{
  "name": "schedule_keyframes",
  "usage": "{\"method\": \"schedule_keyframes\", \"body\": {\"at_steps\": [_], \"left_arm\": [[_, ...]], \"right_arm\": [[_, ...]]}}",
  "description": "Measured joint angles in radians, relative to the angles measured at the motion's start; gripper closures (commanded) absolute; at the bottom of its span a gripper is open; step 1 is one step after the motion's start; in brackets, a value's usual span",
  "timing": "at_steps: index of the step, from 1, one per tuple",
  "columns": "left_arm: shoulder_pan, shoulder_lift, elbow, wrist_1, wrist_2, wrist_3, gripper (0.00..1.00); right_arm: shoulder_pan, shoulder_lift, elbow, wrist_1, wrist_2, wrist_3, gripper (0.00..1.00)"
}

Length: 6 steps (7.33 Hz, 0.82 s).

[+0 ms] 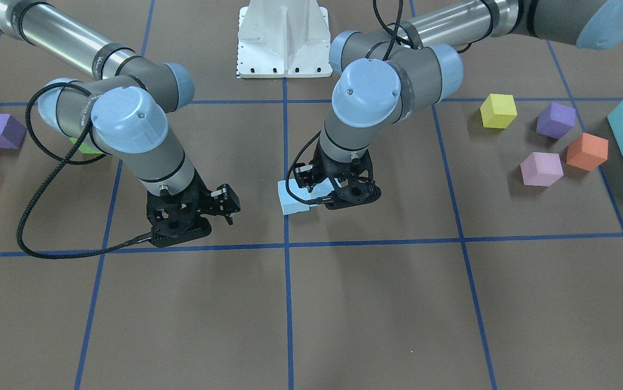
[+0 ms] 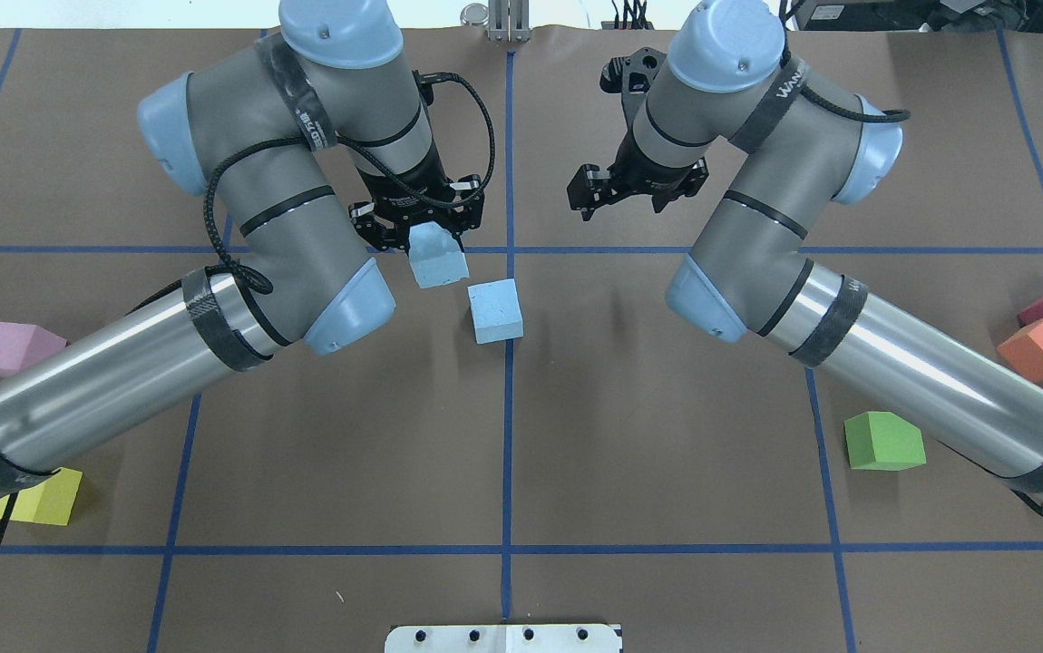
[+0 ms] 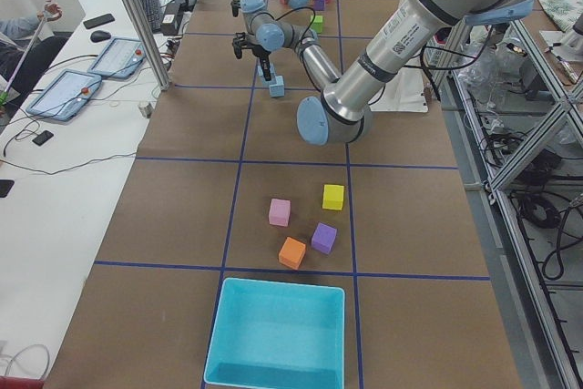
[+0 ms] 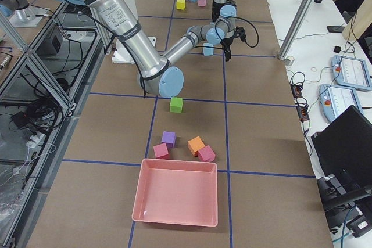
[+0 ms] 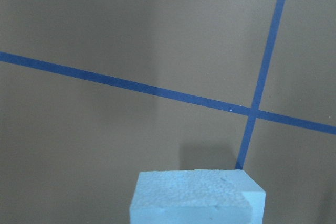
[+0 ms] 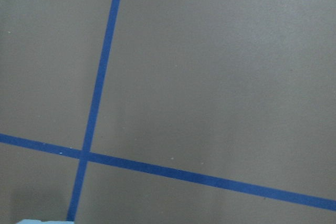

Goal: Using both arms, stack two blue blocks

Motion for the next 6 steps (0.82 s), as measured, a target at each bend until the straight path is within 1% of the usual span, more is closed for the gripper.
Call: {"method": "schedule_keyframes", "body": {"at_steps": [3,4,6], "left_arm": [[0.047,-0.003,0.039,-0.078,0.006,-0.036,0.52],[0.059,-0.004,0.046,-0.092,0.013,-0.045,0.48],[0.072,-0.009,0.049,-0.103,0.031,-0.056,0.48]], "right_arm": [[0.006,-0.021,0.014,0.002,0.002,-0.013,0.0],[0.006,-0.027,0.016,0.003,0.0,-0.014,0.0],[0.006,-0.032,0.02,0.003,-0.002,-0.014,0.0]]}}
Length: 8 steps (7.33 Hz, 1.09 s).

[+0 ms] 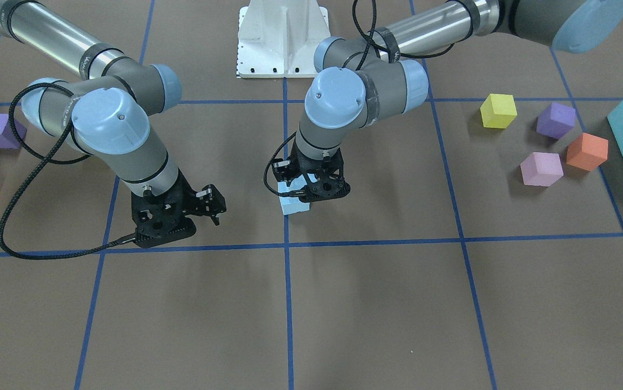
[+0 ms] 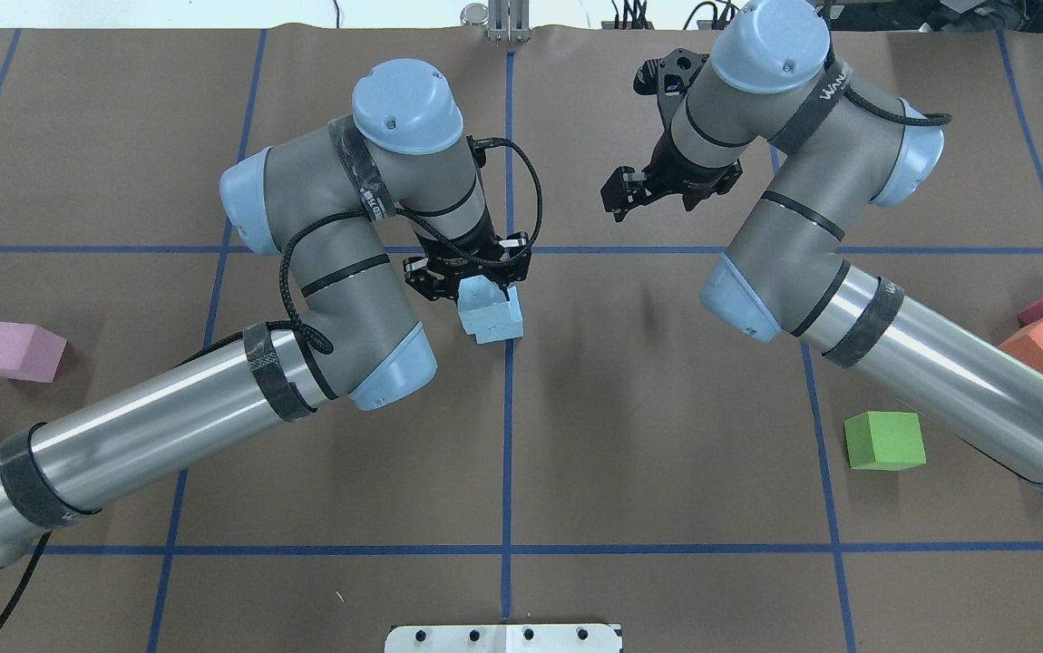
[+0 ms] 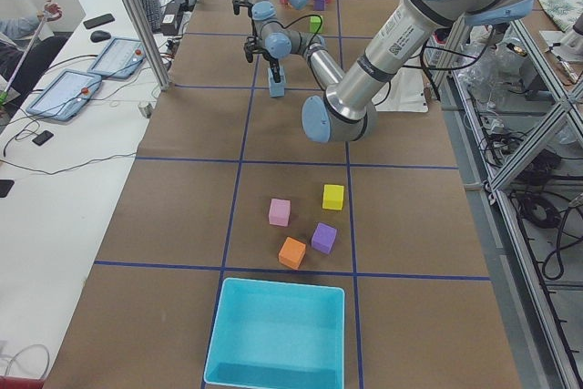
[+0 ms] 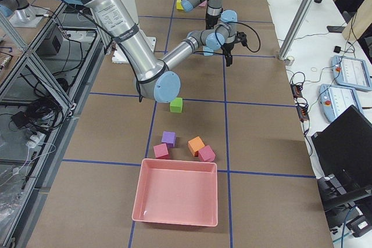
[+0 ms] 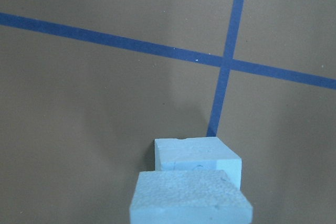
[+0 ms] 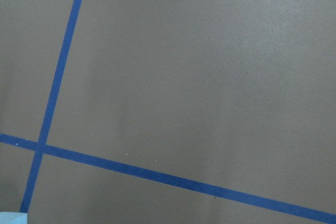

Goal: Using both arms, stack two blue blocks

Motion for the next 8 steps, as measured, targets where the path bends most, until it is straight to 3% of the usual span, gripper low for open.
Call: {"method": "schedule_keyframes", "body": {"at_steps": [2,4,8], "left_arm": [[0.002,-0.003,-0.001,-0.002,0.003,-0.005,0.4],[0.002,-0.011,-0.002,-0.002,0.004,-0.014,0.01],[0.009,-0.014,-0.017,-0.019,0.073,-0.024,0.01]], "right_arm": [[0.0,-0.003,0.005,0.0,-0.003,0.001,0.0],[0.0,-0.006,0.006,0.0,-0.004,0.0,0.0],[0.005,-0.009,0.007,0.0,-0.002,0.0,0.0]]}}
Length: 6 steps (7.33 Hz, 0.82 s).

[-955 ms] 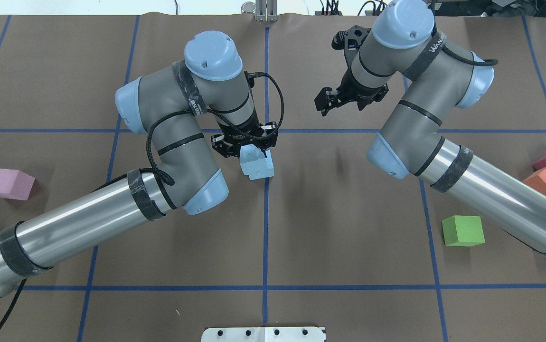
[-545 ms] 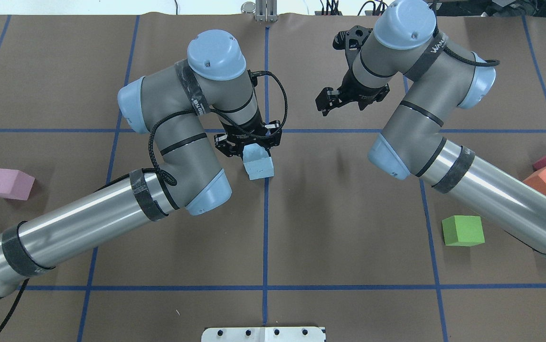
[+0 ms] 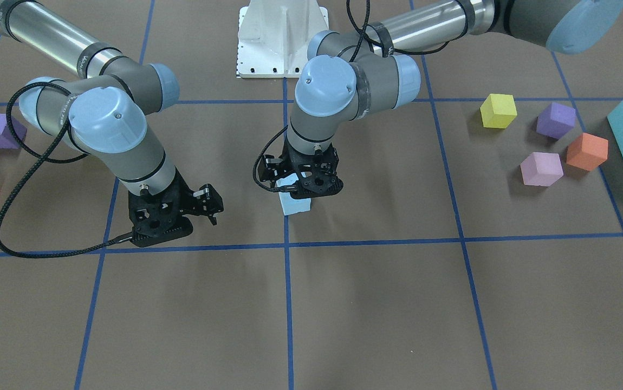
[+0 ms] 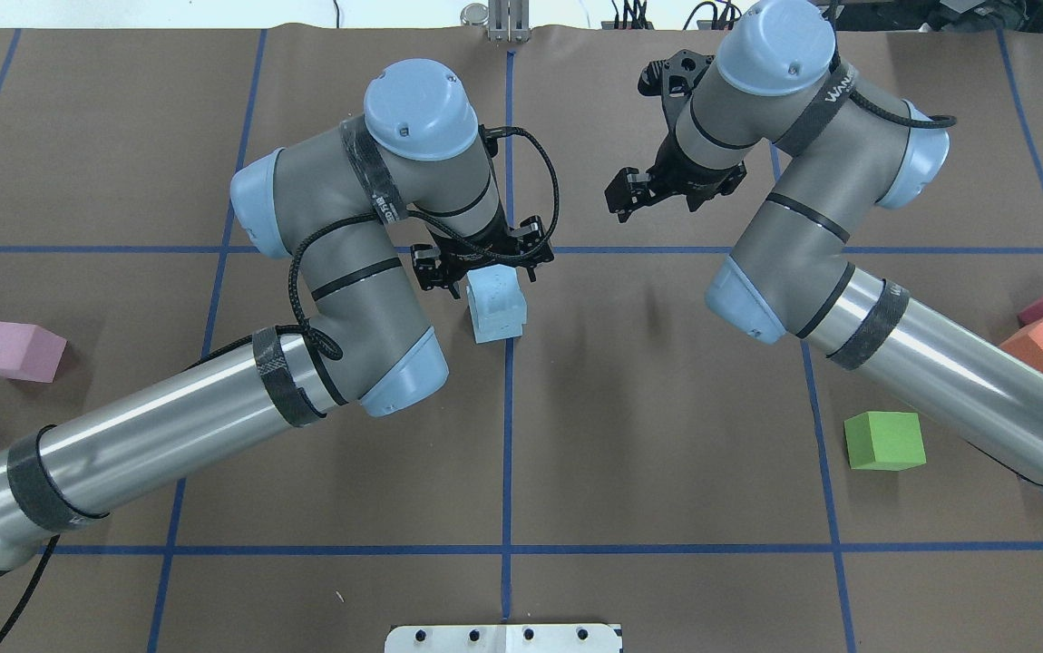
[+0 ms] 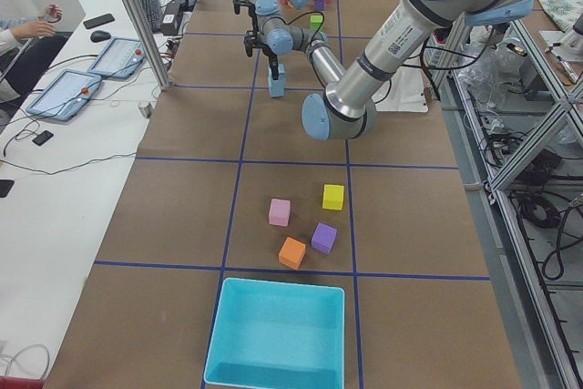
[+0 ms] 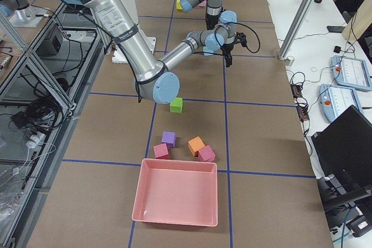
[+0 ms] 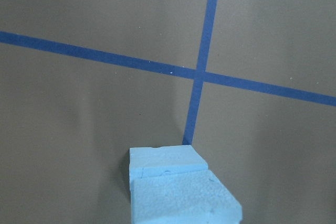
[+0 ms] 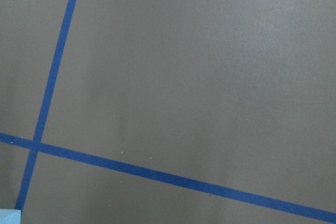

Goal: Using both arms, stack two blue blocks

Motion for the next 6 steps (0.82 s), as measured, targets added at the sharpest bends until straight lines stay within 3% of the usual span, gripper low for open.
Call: {"method": "schedule_keyframes", "body": {"at_steps": [3,6], "left_arm": [[-0.095,0.072,-0.179,0.127,-0.071,0.077,0.01],[-0.388,0.356,-0.407,0.288,-0.222,0.583,0.01]], "right_arm": [[0.113,-0.083,0.083,-0.014,0.016,-0.061,0.0],[0.376,-0.293,0.135,-0.028,0.145,-0.385,0.0]]}}
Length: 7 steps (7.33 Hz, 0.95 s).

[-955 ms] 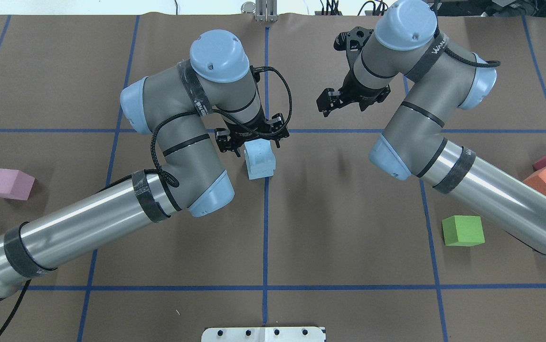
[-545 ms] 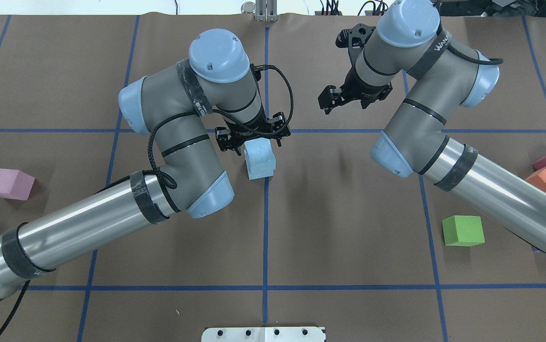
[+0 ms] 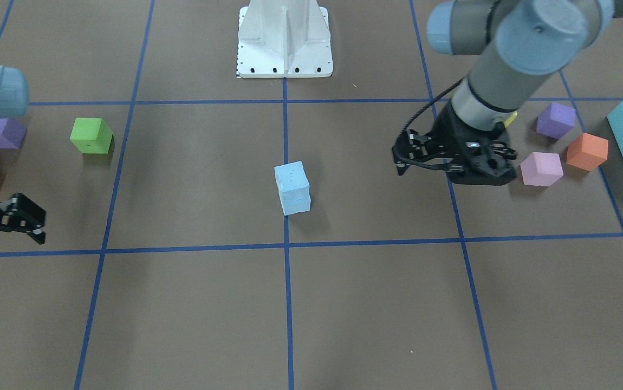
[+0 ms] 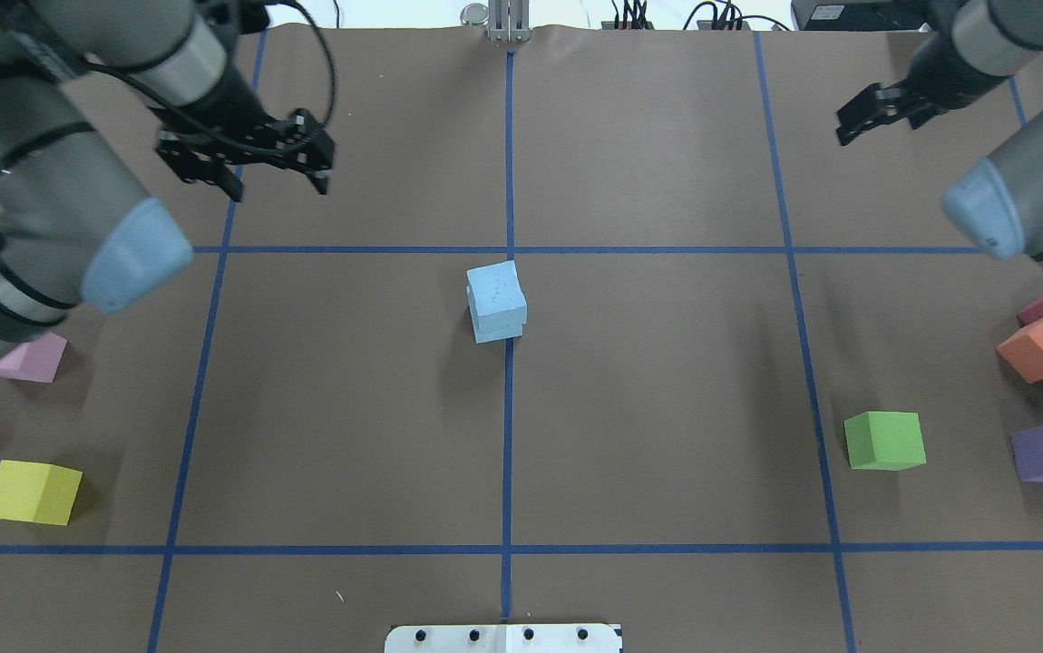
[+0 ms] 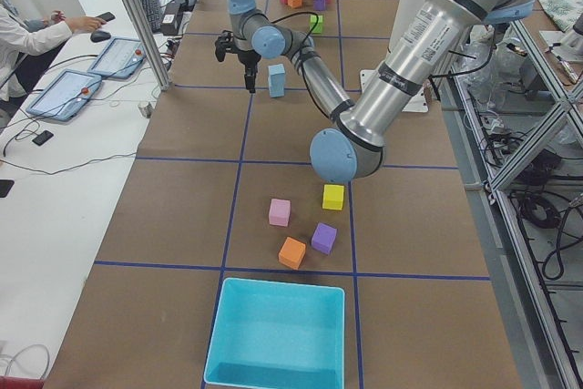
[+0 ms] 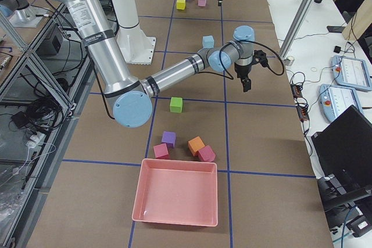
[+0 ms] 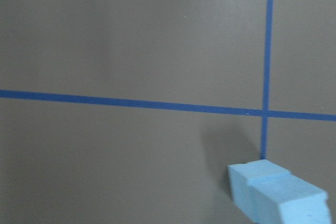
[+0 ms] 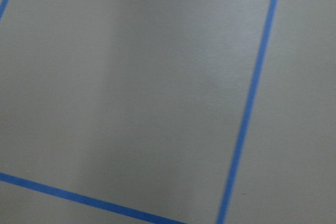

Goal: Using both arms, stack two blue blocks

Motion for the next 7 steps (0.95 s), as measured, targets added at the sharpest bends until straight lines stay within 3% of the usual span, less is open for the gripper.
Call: {"method": "schedule_keyframes", "body": {"at_steps": [3,7], "left_arm": [[-0.291,0.274,0.024,0.038,-0.072,0.536,0.01],[-0.423,0.457,0.119,0.02,-0.076,0.822,0.01]], "right_arm": [[0.164,-0.177,0.025,-0.028,0.051,-0.04,0.0],[0.268,-0.439,0.207,-0.046,0.073,-0.043,0.0]]}}
